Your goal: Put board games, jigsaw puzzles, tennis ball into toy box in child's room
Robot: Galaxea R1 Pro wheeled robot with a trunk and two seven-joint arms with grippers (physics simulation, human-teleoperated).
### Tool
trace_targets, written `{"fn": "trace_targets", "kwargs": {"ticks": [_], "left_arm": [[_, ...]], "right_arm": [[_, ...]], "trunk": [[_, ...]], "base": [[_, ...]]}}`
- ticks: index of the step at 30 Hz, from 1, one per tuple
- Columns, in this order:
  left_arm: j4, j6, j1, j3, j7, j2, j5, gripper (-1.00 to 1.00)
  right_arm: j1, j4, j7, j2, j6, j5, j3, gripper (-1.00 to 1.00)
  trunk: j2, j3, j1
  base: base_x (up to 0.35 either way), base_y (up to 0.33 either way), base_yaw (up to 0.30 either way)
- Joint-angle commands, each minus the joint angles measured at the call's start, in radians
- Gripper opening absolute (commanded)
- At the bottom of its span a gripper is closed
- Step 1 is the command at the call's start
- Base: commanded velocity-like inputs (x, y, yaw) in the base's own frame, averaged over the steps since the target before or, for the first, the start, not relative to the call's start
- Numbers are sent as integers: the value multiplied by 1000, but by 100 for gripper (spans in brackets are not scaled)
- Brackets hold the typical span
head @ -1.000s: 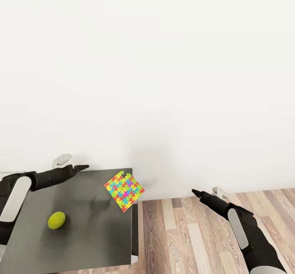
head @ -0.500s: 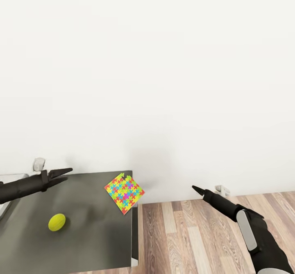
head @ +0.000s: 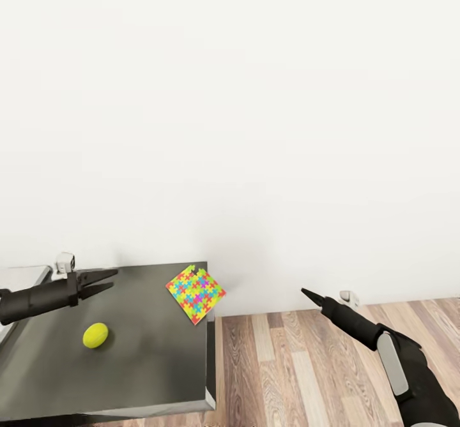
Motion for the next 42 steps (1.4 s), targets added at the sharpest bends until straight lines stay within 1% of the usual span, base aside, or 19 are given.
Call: {"fn": "trace_targets", "kwargs": {"ticks": [1, 8, 30, 42], "left_arm": [[-4, 5, -1, -3, -6, 0, -4, 100], [-10, 5, 0, -11, -7, 0, -2, 100], [-11, 5, 0, -12, -7, 0, 0, 100], [-11, 5, 0, -12, -7, -1, 0, 100]], "right_arm": [[-1, 2, 5, -1, 7, -4, -2, 100], [0, 6, 11, 1, 6, -5, -4, 100], [0, 7, 13, 2, 5, -4, -5, 100], [0, 7, 18, 1, 6, -4, -5, 100]], "trunk": [[-2, 0, 0], [-2, 11, 0], [-2, 47, 0], [-2, 52, 0]], "base": [[-159, 0, 0], [-71, 0, 0], [-4, 0, 1], [0, 0, 7]]}}
